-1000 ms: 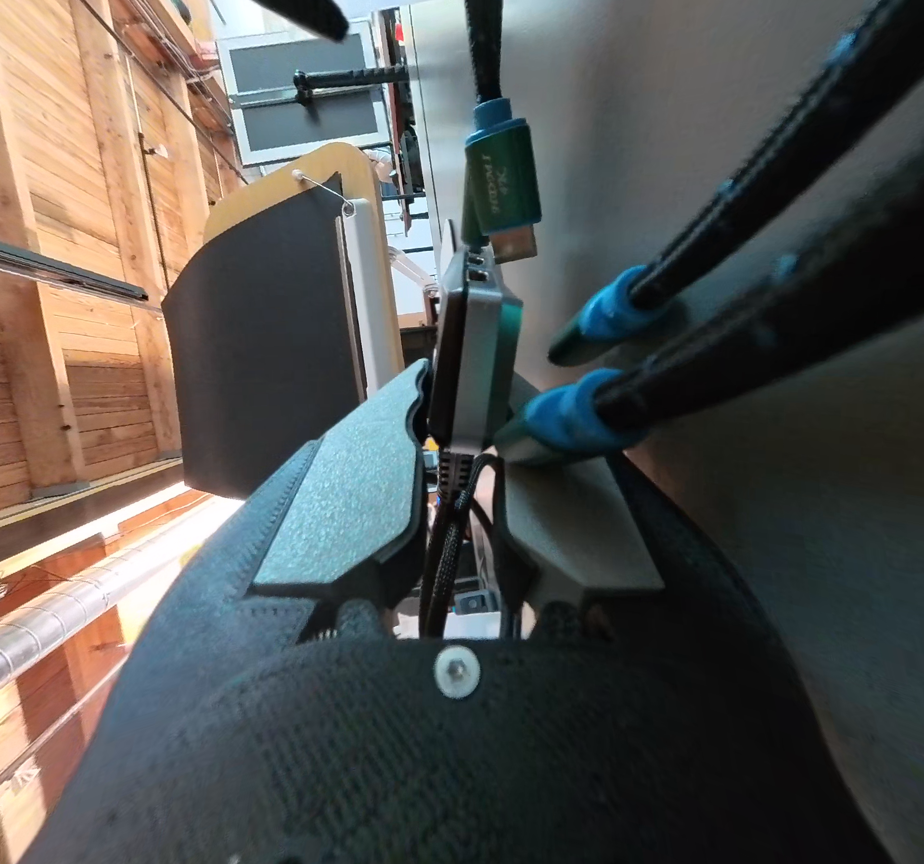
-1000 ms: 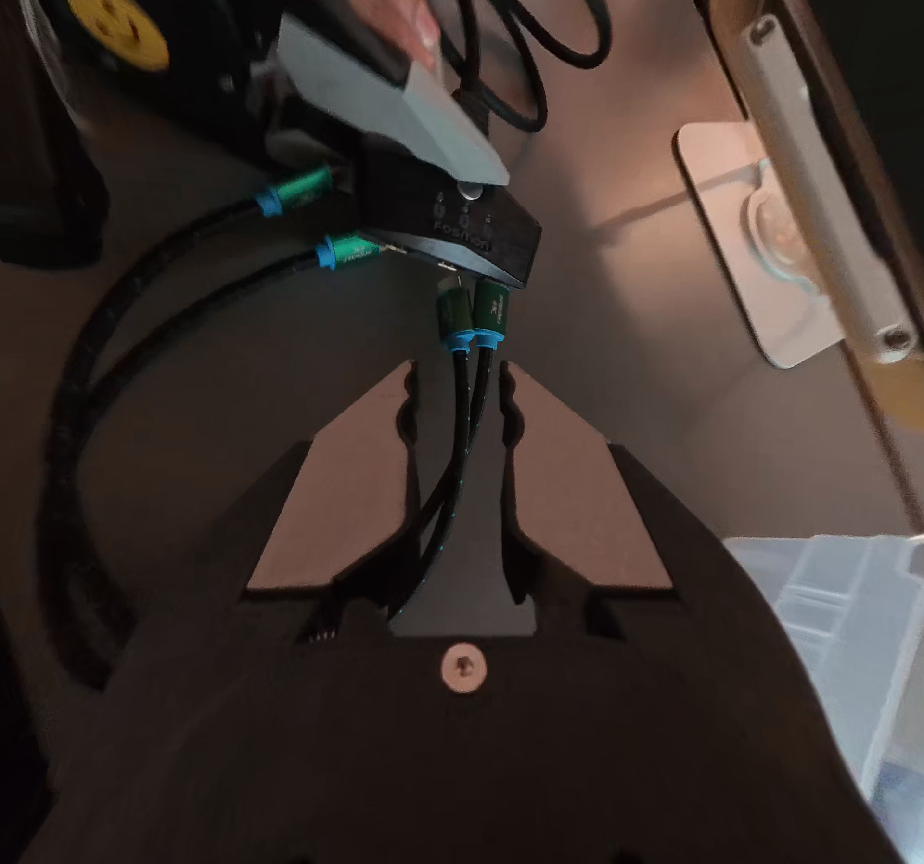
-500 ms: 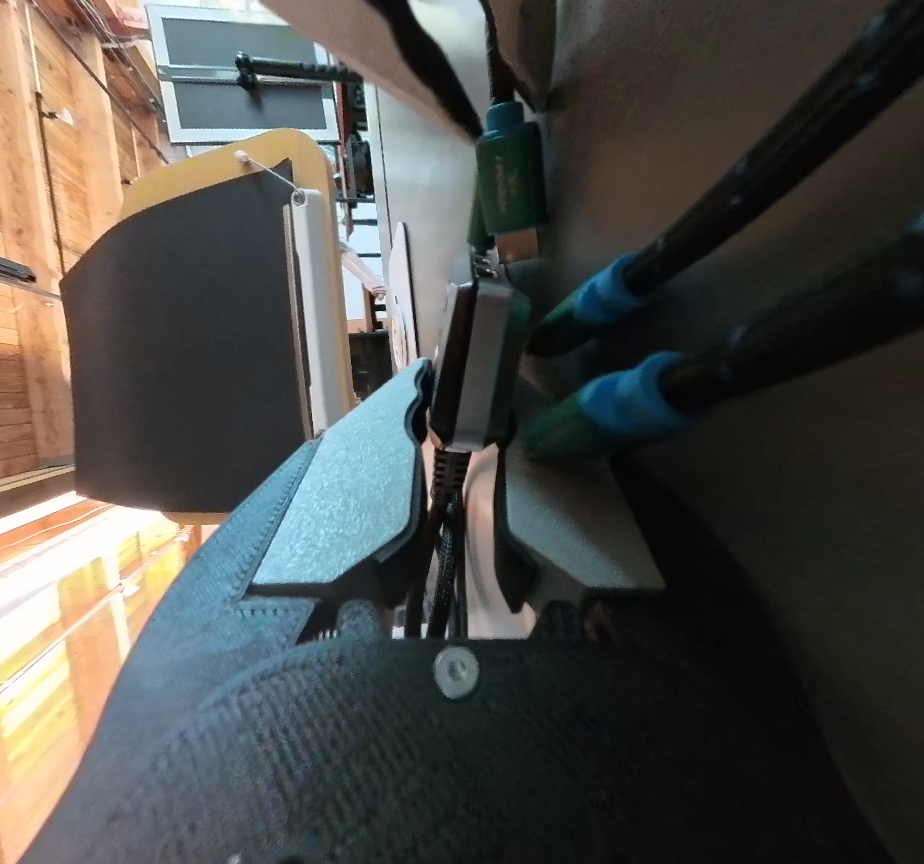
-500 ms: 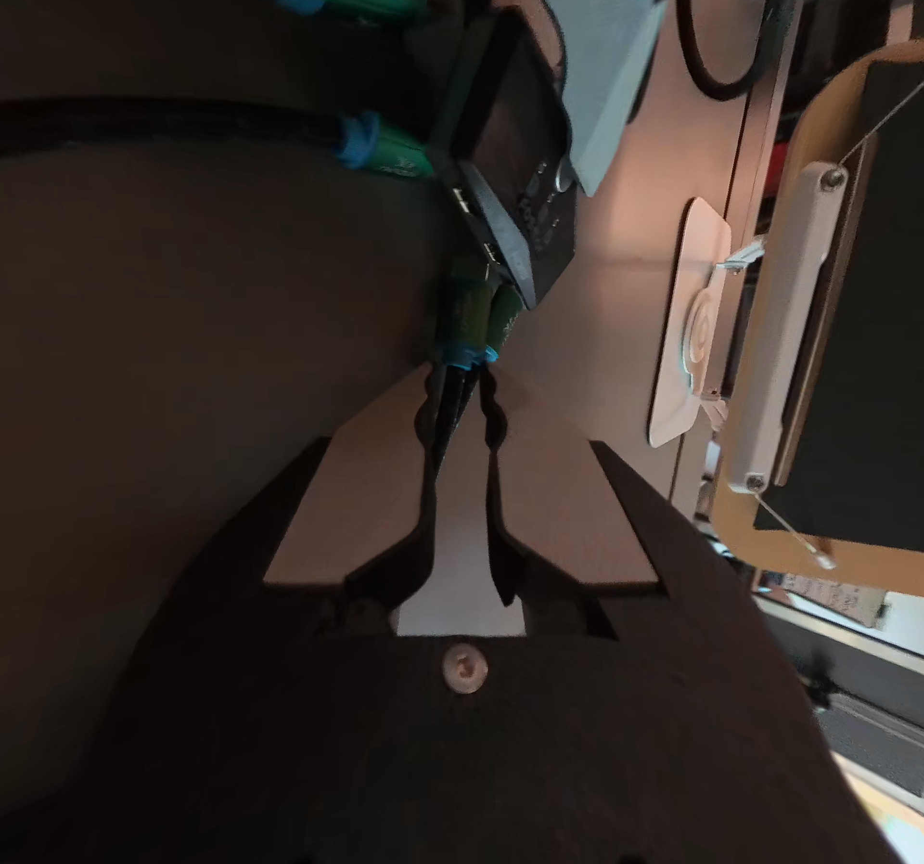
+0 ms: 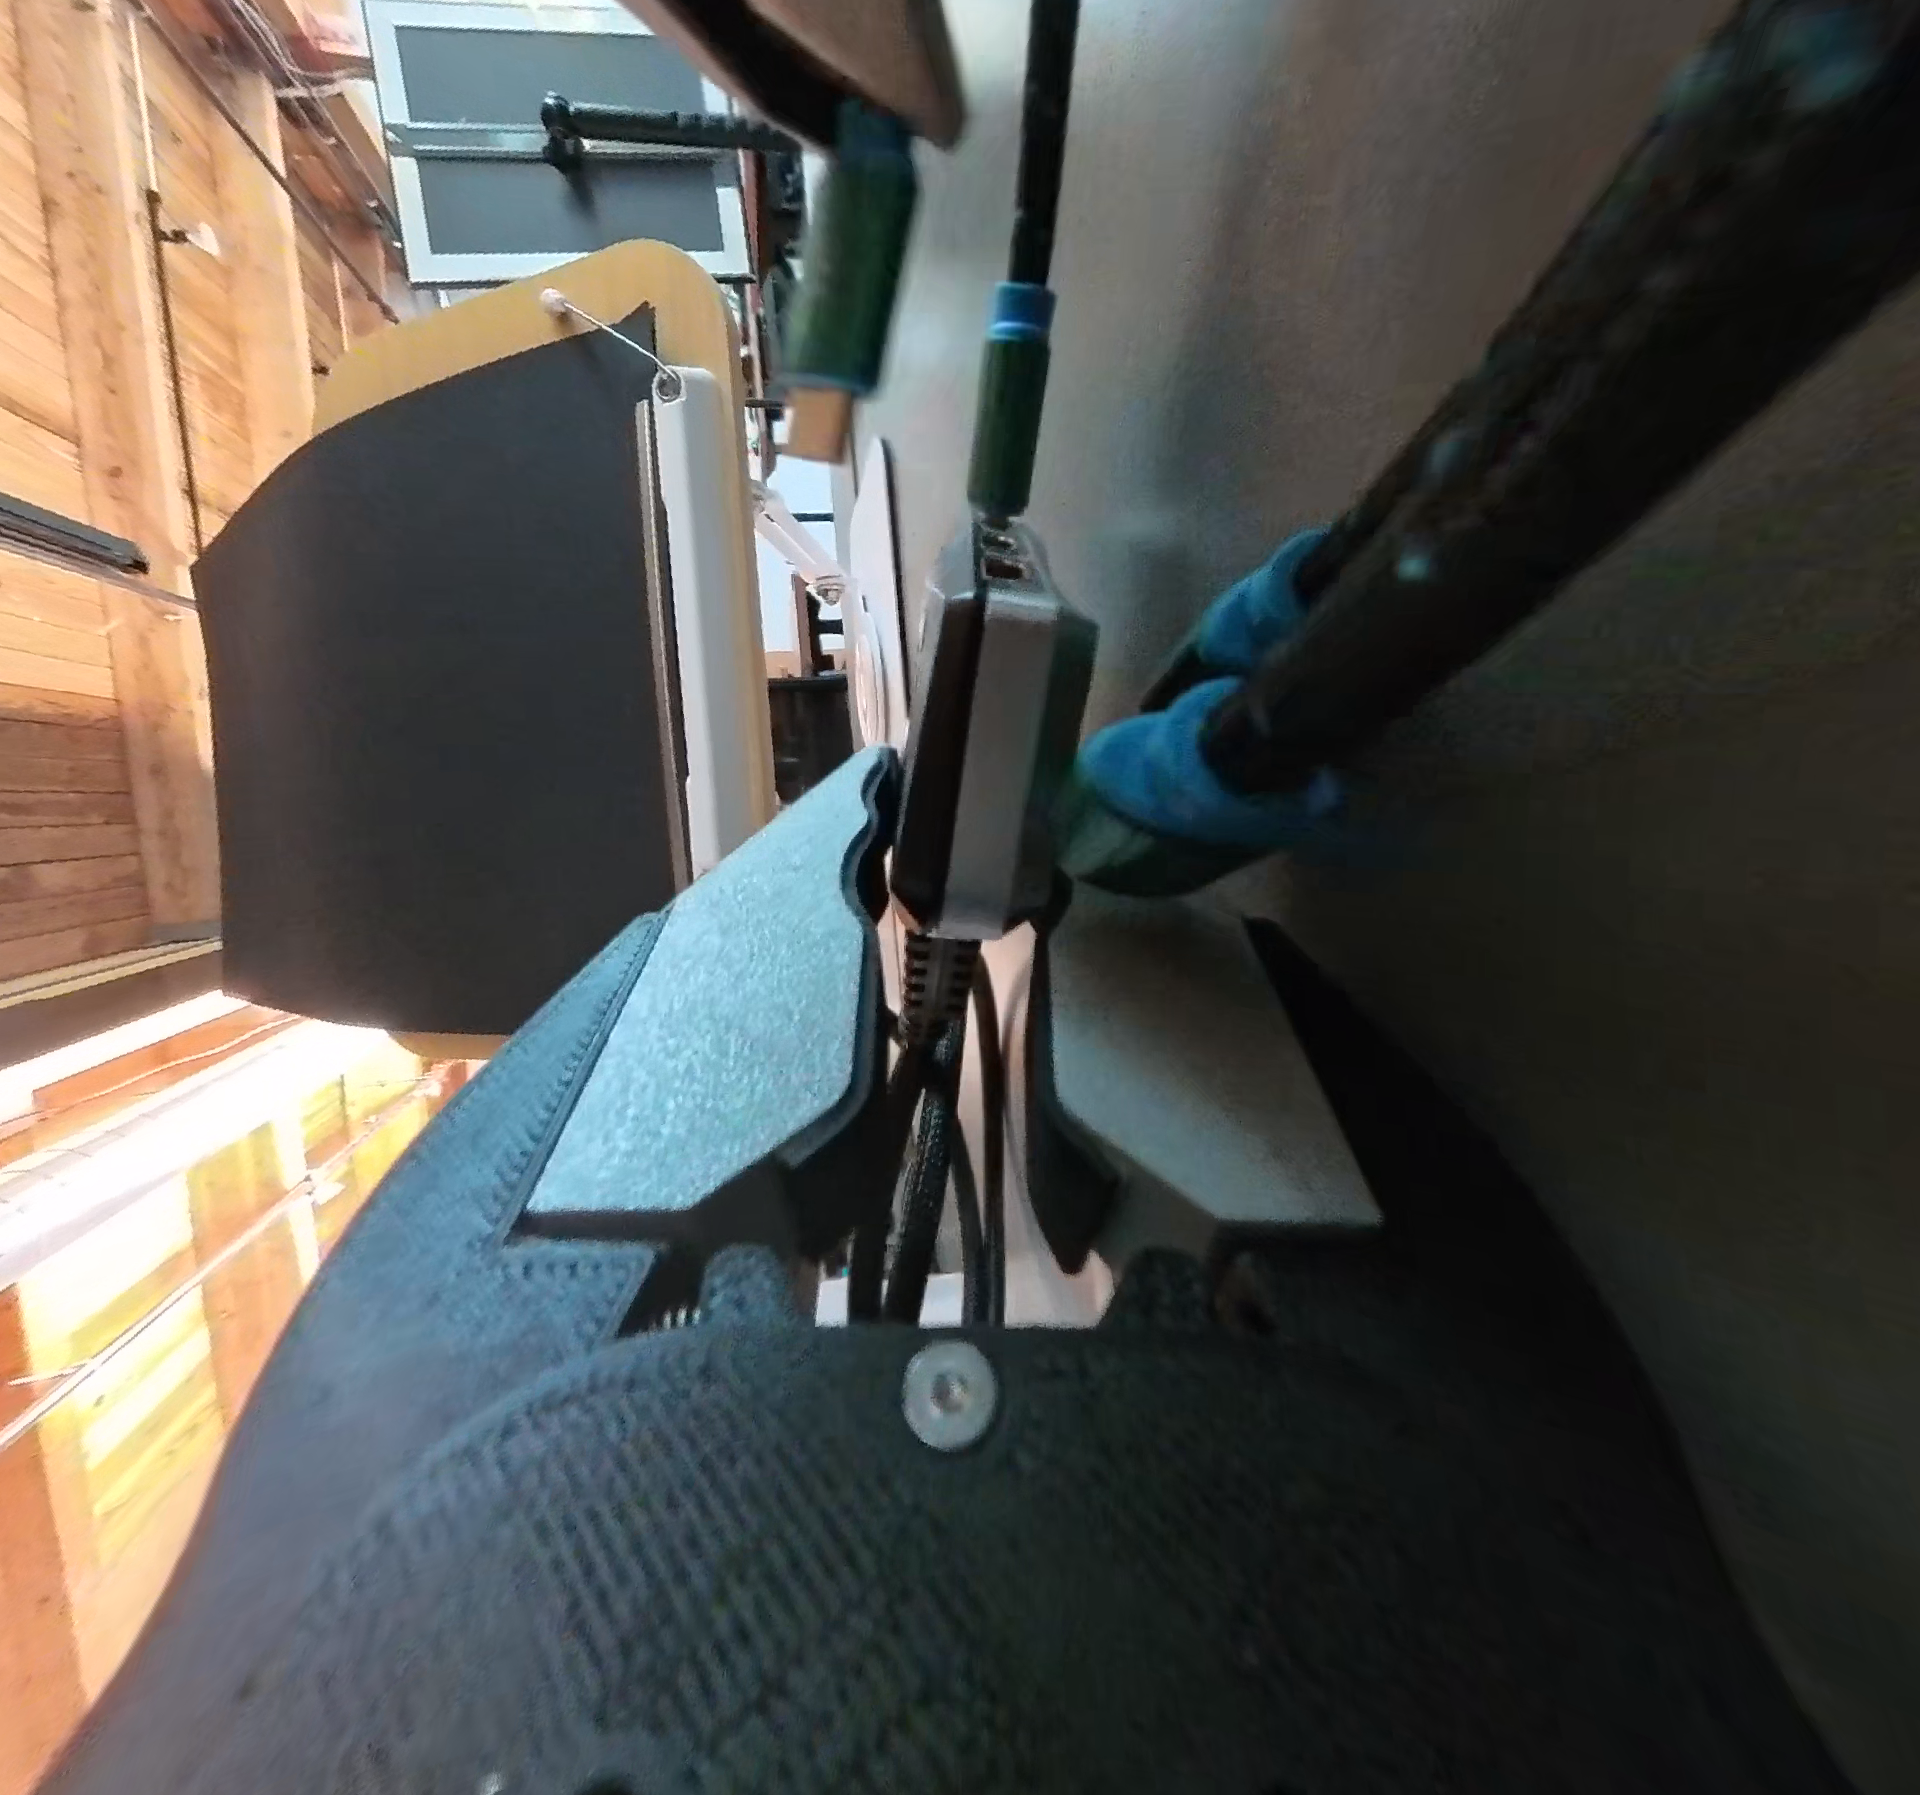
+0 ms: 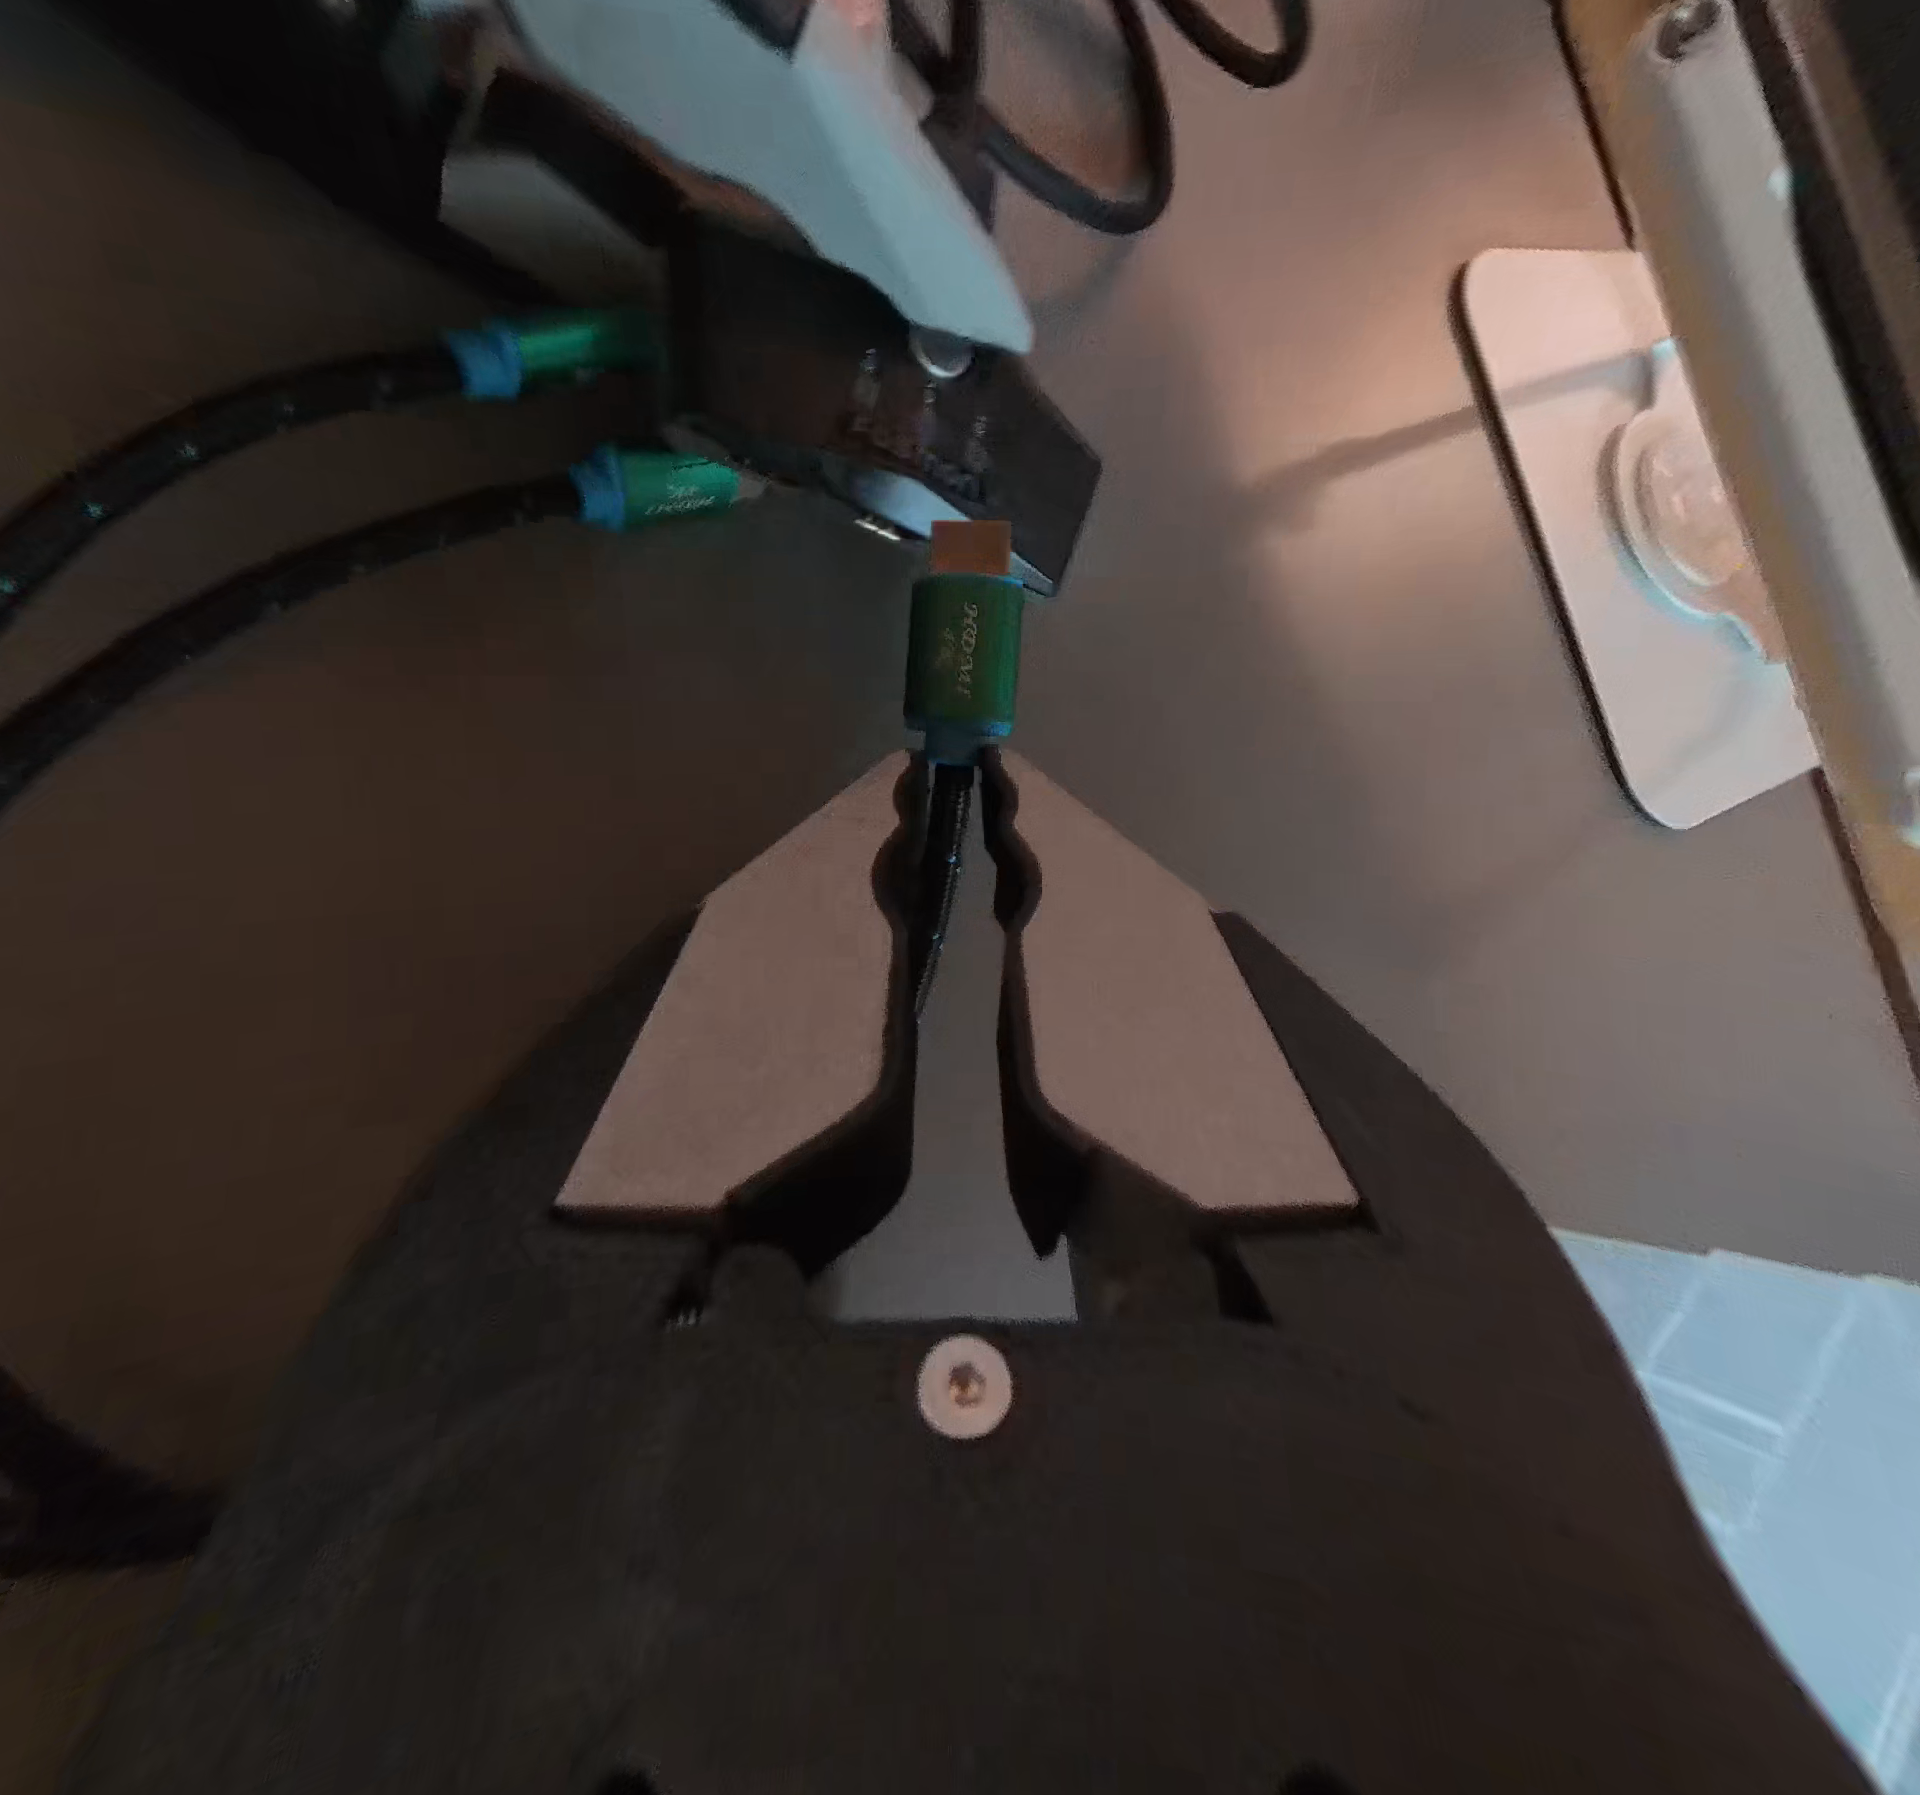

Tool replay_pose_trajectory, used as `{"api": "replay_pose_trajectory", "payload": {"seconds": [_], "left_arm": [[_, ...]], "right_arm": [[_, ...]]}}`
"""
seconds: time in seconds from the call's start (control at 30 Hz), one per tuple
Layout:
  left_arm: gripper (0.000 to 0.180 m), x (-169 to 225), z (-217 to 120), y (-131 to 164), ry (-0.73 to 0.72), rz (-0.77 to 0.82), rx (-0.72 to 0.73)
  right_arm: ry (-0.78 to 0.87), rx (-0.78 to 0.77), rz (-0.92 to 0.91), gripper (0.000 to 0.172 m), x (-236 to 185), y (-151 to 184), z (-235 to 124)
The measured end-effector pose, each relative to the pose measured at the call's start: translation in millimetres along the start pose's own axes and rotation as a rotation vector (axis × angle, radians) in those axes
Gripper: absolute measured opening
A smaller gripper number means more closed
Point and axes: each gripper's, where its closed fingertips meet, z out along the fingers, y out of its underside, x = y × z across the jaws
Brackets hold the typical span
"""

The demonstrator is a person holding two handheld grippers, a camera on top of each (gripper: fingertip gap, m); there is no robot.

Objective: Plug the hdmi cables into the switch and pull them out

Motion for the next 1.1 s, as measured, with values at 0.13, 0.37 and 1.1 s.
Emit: {"api": "replay_pose_trajectory", "payload": {"seconds": [0.13,0.37,1.1], "left_arm": [[0.021,-1.7,-0.5,0.2,-0.005,-0.006,0.0],[0.021,-14.8,0.8,7.5,-0.068,-0.021,-0.045],[0.022,-81.6,-22.0,30.3,-0.349,-0.376,-0.07]], "right_arm": [[-0.012,0.043,0.118,0.006,12.4,-1.2,-18.0],[0.401,0.012,0.261,0.007,68.3,25.4,-85.1],[0.026,-0.09,0.455,0.006,3.7,46.6,-6.0]]}}
